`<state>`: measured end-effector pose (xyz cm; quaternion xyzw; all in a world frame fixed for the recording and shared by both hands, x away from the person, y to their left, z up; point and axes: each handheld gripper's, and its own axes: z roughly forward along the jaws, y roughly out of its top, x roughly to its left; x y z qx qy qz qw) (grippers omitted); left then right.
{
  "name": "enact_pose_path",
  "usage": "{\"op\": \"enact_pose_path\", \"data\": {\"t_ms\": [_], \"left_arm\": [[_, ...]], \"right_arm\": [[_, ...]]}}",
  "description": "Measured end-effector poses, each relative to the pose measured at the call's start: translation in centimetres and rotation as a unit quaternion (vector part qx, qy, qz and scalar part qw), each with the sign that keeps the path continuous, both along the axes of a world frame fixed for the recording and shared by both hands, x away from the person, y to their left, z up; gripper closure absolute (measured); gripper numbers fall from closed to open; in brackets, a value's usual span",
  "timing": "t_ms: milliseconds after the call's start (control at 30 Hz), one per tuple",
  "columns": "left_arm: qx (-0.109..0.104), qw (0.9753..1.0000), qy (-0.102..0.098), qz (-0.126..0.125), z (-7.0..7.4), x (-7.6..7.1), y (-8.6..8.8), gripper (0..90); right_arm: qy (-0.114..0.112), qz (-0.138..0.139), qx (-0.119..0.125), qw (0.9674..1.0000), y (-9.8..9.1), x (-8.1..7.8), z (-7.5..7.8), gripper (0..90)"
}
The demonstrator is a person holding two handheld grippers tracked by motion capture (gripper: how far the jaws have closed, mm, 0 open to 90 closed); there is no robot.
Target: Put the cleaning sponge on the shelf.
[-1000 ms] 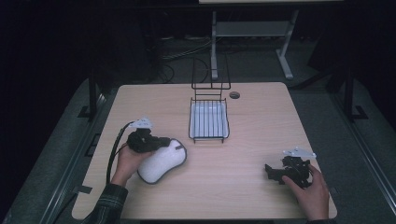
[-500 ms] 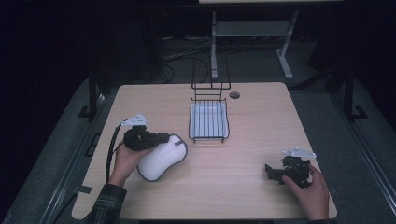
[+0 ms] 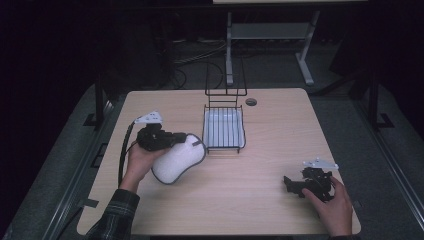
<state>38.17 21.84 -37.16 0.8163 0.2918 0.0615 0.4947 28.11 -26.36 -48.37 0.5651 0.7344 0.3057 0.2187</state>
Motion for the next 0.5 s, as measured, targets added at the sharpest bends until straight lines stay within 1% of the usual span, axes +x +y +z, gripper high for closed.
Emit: {"op": "enact_pose_path", "data": {"t_ms": [200, 300, 400, 467, 500], "left_arm": [[0.001, 1.0000, -0.004, -0.001, 0.5, 0.9, -0.5, 84.9], [0.001, 1.0000, -0.003, 0.001, 0.5, 1.2, -0.6, 84.9], [0.000, 1.0000, -0.004, 0.004, 0.7, 1.9, -1.0, 84.9], [-0.005, 1.0000, -0.005, 0.006, 0.8, 2.2, -1.3, 85.0], [-0.003, 1.0000, -0.004, 0.006, 0.8, 2.4, -1.4, 84.9]], "right_arm": [[0.000, -0.001, 0.000, 1.0000, 0.0, 0.0, 0.0, 0.0], [0.000, -0.001, 0.000, 1.0000, 0.0, 0.0, 0.0, 0.0], [0.000, -0.001, 0.000, 1.0000, 0.0, 0.0, 0.0, 0.0], [0.000, -0.001, 0.000, 1.0000, 0.0, 0.0, 0.0, 0.0], [0.000, -0.001, 0.000, 1.0000, 0.0, 0.0, 0.0, 0.0]]}}
